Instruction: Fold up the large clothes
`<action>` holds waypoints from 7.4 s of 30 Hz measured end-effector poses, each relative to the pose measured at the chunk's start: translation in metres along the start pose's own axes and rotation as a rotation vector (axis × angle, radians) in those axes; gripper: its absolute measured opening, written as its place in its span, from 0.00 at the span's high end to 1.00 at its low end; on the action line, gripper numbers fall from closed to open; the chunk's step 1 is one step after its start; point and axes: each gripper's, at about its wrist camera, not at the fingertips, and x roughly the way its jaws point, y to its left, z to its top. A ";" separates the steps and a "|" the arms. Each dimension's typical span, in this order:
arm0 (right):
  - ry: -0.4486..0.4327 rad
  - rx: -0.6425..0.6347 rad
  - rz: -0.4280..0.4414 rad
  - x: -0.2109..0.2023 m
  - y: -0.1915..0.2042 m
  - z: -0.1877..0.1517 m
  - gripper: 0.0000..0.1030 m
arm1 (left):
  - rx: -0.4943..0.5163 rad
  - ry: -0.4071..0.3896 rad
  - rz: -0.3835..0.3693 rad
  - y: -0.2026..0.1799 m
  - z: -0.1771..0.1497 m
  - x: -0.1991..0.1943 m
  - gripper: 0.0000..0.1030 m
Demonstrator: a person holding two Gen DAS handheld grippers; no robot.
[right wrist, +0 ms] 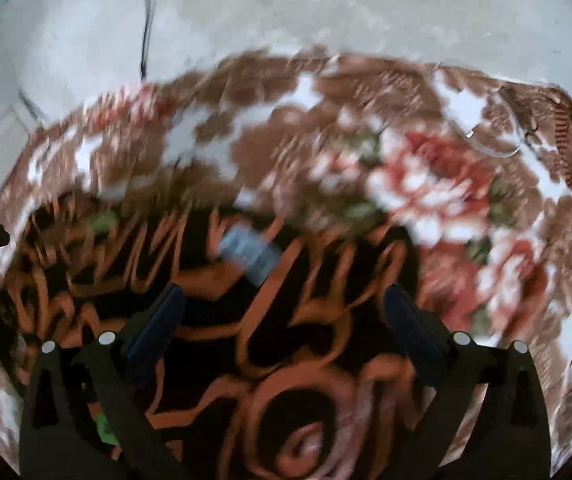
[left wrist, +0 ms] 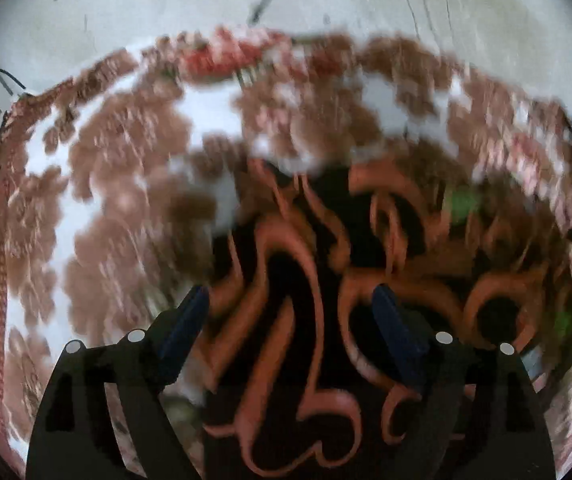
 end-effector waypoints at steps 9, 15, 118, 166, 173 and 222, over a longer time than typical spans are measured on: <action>0.038 0.007 -0.109 0.006 -0.035 -0.036 0.05 | -0.134 0.010 0.130 0.050 -0.055 0.012 0.12; -0.035 0.096 0.014 -0.062 0.004 -0.046 0.05 | -0.169 -0.074 0.082 0.008 -0.091 -0.065 0.05; 0.093 0.309 -0.260 -0.108 -0.209 -0.145 0.05 | 0.873 -0.202 0.302 -0.500 -0.108 0.004 0.80; 0.239 0.080 -0.085 0.007 -0.174 -0.049 0.04 | 0.727 -0.224 0.108 -0.437 -0.163 -0.066 0.10; 0.219 0.167 0.120 -0.058 -0.191 -0.075 0.04 | 0.234 -0.104 -0.206 -0.307 -0.084 -0.072 0.05; 0.430 0.344 0.923 0.067 -0.105 -0.061 0.64 | -0.270 0.256 -0.965 -0.255 -0.039 0.110 0.37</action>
